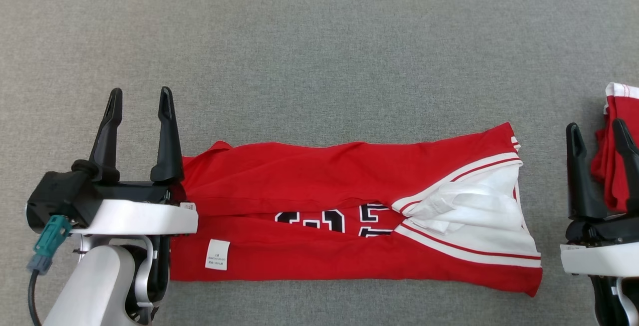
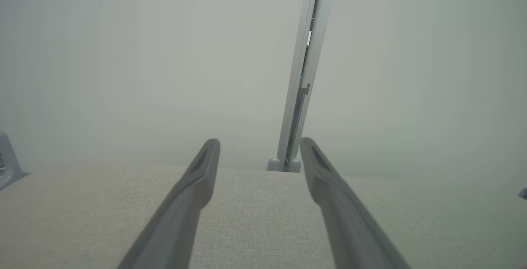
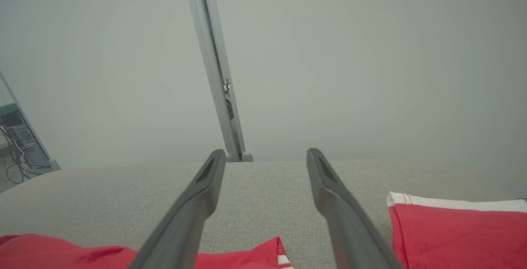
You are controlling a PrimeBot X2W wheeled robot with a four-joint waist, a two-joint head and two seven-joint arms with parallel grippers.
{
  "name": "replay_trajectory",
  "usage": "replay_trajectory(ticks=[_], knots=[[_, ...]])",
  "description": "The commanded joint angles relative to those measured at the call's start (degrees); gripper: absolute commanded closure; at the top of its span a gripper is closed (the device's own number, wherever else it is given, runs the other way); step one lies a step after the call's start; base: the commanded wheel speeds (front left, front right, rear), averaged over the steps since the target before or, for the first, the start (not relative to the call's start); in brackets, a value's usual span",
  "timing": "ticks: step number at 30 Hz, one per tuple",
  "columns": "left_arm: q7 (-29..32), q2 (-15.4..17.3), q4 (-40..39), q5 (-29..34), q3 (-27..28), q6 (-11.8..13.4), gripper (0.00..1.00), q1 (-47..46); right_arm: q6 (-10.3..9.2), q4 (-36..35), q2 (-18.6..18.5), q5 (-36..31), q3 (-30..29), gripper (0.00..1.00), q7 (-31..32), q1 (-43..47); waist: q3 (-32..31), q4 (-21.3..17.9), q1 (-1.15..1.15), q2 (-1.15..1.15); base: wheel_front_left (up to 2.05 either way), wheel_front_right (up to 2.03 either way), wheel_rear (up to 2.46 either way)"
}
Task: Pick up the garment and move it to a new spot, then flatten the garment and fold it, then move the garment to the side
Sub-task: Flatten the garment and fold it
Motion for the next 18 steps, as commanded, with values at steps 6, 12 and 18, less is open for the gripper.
replay_trajectory(ticks=[6,12,18], knots=[[-1.23,1.03,4.24,2.37,1.37,-2.68,0.00,0.42,0.12,1.58,1.60,-3.59,-0.87,0.00,0.50,0.94,-1.54,0.33,0.00,0.00,0.00,0.00,0.00],[-1.39,1.38,5.46,4.39,2.44,-4.60,0.00,2.37,0.12,2.75,2.67,-4.86,-2.14,0.00,1.82,2.65,-2.54,0.81,0.00,0.00,0.00,0.00,0.00],[-1.39,0.81,5.50,5.59,3.11,-5.55,0.00,3.75,0.12,2.68,3.17,-4.93,-2.76,0.00,2.33,4.27,-3.50,1.12,0.00,0.00,0.00,0.00,0.00]])
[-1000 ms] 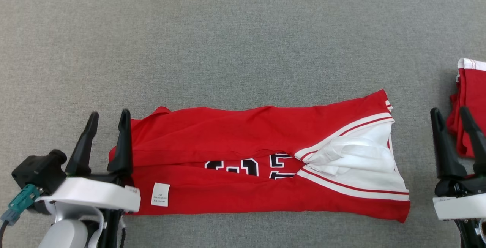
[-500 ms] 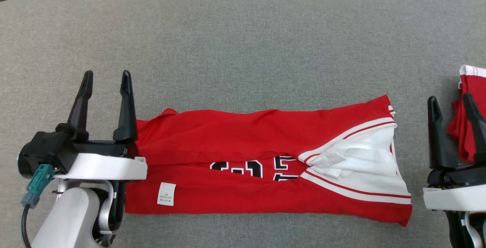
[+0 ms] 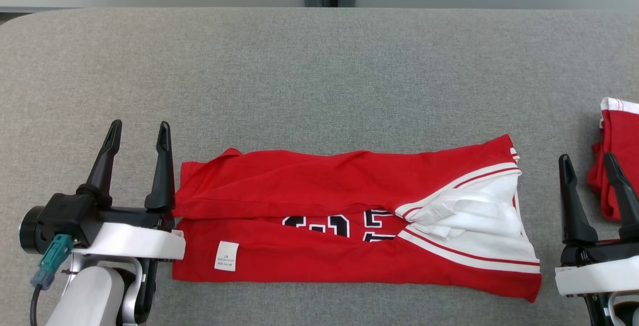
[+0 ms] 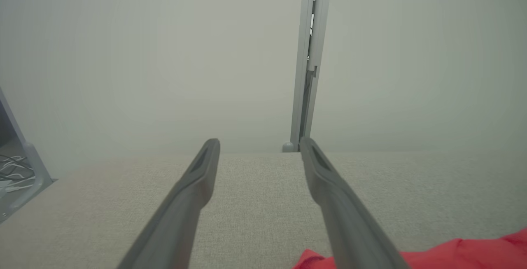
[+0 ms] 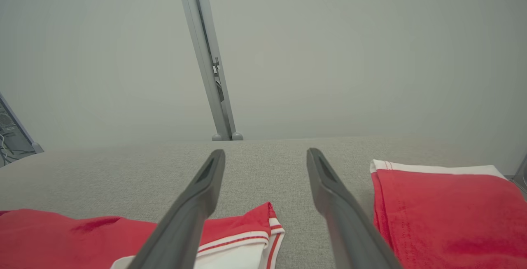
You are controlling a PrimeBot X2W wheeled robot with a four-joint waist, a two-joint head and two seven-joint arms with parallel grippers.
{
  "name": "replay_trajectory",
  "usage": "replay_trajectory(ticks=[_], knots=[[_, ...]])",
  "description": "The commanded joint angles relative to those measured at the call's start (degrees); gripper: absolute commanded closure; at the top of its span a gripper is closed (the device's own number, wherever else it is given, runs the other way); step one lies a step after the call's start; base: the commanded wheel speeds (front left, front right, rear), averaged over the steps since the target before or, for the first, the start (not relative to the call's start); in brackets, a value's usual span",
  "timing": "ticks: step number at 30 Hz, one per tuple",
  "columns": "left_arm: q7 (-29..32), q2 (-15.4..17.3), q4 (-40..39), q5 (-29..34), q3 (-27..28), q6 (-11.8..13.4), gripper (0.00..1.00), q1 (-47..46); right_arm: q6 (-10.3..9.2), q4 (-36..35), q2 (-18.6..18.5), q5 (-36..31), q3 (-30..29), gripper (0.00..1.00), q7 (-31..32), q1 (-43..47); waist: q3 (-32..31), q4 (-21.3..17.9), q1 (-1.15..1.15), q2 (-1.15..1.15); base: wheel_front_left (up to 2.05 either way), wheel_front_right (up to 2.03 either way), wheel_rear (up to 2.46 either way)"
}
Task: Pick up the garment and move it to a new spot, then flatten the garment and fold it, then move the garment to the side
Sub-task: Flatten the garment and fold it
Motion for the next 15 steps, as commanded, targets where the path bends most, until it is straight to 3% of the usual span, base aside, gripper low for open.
replay_trajectory(ticks=[1,8,15], knots=[[-0.26,0.05,-0.09,0.51,0.43,-0.53,0.00,0.18,0.12,0.05,-0.10,-0.25,-0.37,0.00,0.34,0.77,-0.17,0.10,0.00,0.00,0.00,0.00,0.00],[0.10,-0.05,0.78,1.30,-0.17,-1.03,0.00,0.57,0.12,0.14,-0.43,-0.22,-0.09,0.00,1.78,0.56,-0.43,0.53,0.00,0.00,0.00,0.00,0.00],[0.58,-0.57,0.80,2.61,-2.01,-0.82,0.00,-1.21,0.12,5.73,-0.28,1.22,1.14,0.00,3.31,-0.27,0.54,2.06,0.00,0.00,0.00,0.00,0.00]])
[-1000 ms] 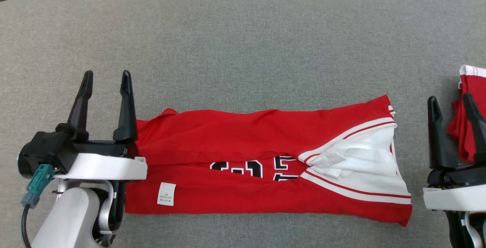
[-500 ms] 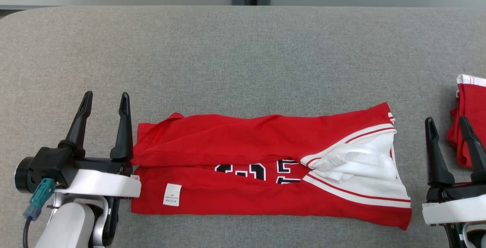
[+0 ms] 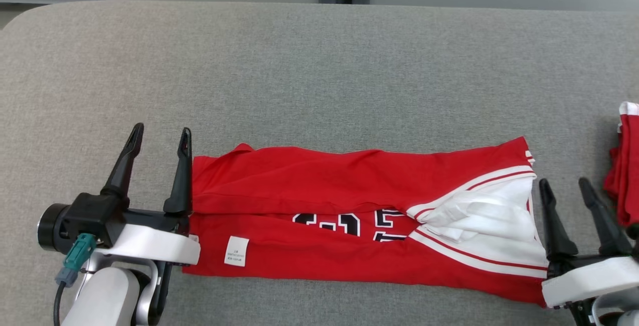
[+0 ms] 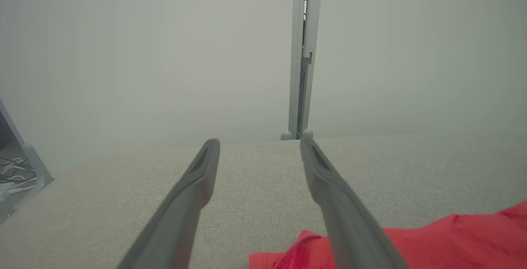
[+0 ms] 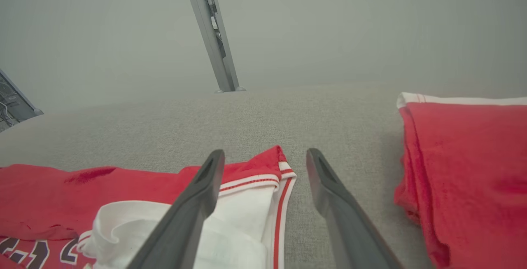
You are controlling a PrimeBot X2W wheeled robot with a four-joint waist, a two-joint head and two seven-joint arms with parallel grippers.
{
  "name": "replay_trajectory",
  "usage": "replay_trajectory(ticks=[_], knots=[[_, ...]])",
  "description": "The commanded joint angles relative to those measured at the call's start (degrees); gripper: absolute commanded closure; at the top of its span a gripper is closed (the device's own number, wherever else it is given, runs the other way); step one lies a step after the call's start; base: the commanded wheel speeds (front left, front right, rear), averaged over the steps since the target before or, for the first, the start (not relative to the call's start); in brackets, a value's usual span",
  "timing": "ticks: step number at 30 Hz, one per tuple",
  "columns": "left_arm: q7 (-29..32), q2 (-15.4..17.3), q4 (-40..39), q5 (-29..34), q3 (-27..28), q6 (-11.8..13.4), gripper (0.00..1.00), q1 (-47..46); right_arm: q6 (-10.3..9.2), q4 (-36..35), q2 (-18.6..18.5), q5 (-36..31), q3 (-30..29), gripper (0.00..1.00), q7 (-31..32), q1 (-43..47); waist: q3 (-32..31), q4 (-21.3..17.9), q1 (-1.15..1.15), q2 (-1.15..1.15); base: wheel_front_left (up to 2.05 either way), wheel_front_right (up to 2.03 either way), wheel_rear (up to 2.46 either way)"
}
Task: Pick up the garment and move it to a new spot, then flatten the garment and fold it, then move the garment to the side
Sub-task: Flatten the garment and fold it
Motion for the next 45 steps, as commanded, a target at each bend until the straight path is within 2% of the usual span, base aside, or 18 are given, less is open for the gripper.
replay_trajectory(ticks=[1,7,12,17,18,19,23,27,35,40,45], knots=[[-0.16,-0.23,-0.05,0.36,-0.16,0.02,0.00,-1.25,0.12,2.32,-0.41,0.35,0.45,0.00,0.17,-0.84,0.46,0.61,0.00,0.00,0.00,0.00,0.00],[-0.34,-0.62,0.11,0.86,-1.12,-0.24,0.00,-2.52,0.12,12.85,-0.48,2.61,2.39,0.00,-0.41,-2.83,1.17,2.14,0.00,0.00,0.00,0.00,0.00],[-0.54,-0.94,0.05,0.95,-1.27,-0.81,0.00,-3.14,0.12,18.95,-0.66,3.96,3.35,0.00,-0.32,-3.33,1.53,3.06,0.00,0.00,0.00,0.00,0.00],[-0.78,-0.93,0.39,0.77,-0.16,-1.17,0.00,-3.71,0.14,23.55,0.47,6.49,7.48,0.00,0.53,-3.58,2.00,3.27,0.00,0.00,0.00,0.00,0.00],[-0.86,-1.08,0.41,0.72,0.29,-1.35,0.00,-3.67,0.22,24.31,0.64,7.66,8.76,0.83,0.26,-4.18,2.13,3.12,0.00,0.00,0.00,0.00,0.00],[-0.90,-1.10,0.42,0.78,0.50,-1.42,0.00,-3.67,0.23,24.54,0.65,8.35,9.23,1.00,0.05,-4.32,2.18,3.05,0.00,0.00,0.00,0.00,0.00],[-0.93,-1.15,0.32,1.27,1.09,-1.54,0.00,-3.64,0.07,24.42,-0.73,10.21,8.76,1.00,-2.42,-5.40,2.25,2.67,0.00,0.00,0.00,0.00,0.00],[-0.96,-1.45,-0.06,1.59,1.44,-1.99,0.00,-3.61,-0.10,23.39,-3.27,10.96,5.40,1.00,-5.19,-5.87,2.28,2.20,0.00,0.00,0.00,0.00,0.00],[-0.96,-1.86,-0.46,2.43,3.03,-2.28,0.00,-3.84,0.05,19.50,-5.48,10.59,-0.36,1.00,-6.78,-5.74,2.29,1.19,0.00,0.00,0.00,0.00,0.00],[-0.94,-2.11,-0.25,2.75,3.35,-2.71,0.00,-3.82,0.07,11.99,-3.71,10.48,2.10,1.00,-5.38,-6.59,1.94,1.14,0.00,0.00,0.00,0.00,0.00],[-0.94,-2.59,-0.09,2.90,3.21,-3.25,0.00,-3.75,0.07,1.54,-1.36,11.07,8.37,1.00,-2.29,-7.11,1.69,1.80,0.00,0.00,0.00,0.00,0.00]])
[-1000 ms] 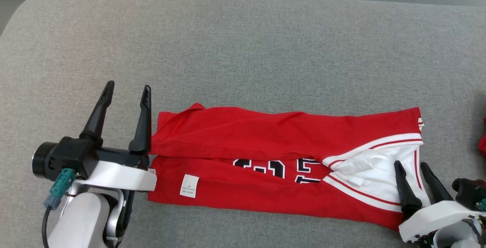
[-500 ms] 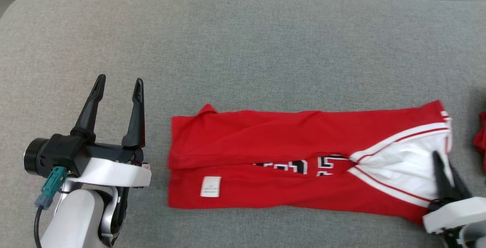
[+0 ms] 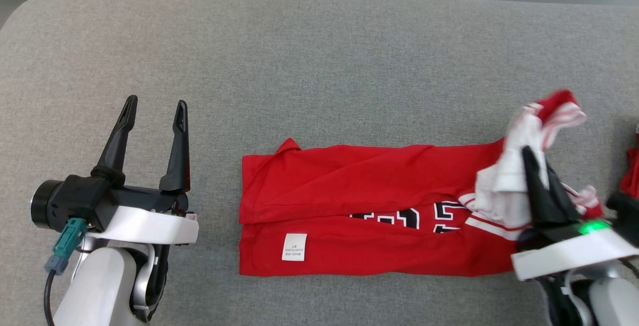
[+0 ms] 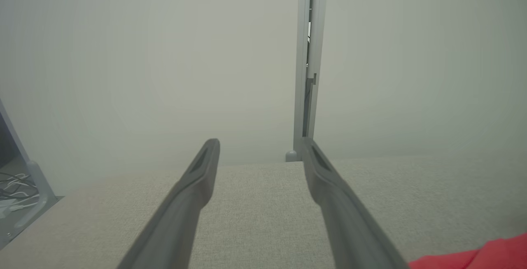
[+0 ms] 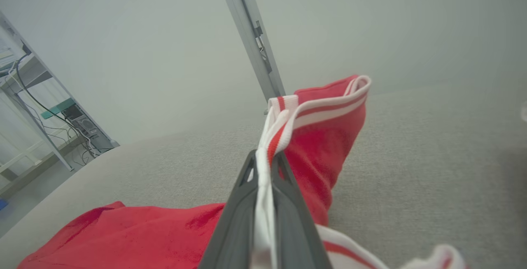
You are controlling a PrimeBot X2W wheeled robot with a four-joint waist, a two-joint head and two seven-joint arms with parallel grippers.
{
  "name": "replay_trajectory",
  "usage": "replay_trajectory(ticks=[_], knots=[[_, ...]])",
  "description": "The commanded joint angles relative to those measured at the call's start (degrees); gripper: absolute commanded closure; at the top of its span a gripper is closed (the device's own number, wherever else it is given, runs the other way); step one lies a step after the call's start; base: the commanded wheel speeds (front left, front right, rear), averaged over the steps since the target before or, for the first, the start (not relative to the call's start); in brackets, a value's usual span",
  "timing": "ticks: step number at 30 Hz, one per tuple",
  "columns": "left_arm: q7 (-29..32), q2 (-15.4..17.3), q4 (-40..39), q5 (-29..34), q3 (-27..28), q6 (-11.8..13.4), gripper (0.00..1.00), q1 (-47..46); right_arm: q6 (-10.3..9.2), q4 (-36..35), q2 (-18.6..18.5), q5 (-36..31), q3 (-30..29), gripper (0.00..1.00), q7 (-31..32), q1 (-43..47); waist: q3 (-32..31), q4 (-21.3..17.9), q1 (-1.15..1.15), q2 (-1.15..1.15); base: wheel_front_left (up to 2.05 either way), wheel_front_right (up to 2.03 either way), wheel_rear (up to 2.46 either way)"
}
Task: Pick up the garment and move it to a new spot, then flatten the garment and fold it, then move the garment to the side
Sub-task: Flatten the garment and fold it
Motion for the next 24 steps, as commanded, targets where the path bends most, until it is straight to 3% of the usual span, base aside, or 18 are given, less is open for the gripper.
replay_trajectory(ticks=[1,5,9,17,24], knots=[[-0.22,0.09,0.05,0.38,0.11,-0.32,0.00,-0.56,0.04,-2.24,0.50,0.43,2.19,1.00,0.95,-1.03,0.11,0.25,0.00,0.00,0.00,0.00,0.00],[-0.22,-0.45,0.09,0.67,0.14,-0.50,0.00,-1.13,0.04,-6.47,2.14,1.18,10.85,1.00,3.18,-4.15,0.47,1.04,0.00,0.00,0.00,0.00,0.00],[-0.22,-1.01,0.19,0.94,-0.03,-0.86,0.00,-1.69,0.04,-5.78,3.49,2.04,16.80,1.00,3.51,-7.86,0.77,1.80,0.00,0.00,0.00,0.00,0.00],[-0.22,-3.04,1.68,1.89,-2.09,-2.55,0.00,-2.90,0.04,4.59,5.43,5.38,32.01,1.00,2.93,-17.63,1.85,4.96,0.00,0.00,0.00,0.00,0.00],[-0.22,-4.74,2.98,2.73,-2.73,-3.77,0.00,-3.77,0.04,15.41,5.92,8.82,38.38,1.00,-1.23,-22.63,2.81,7.02,0.00,0.00,0.00,0.00,0.00]])
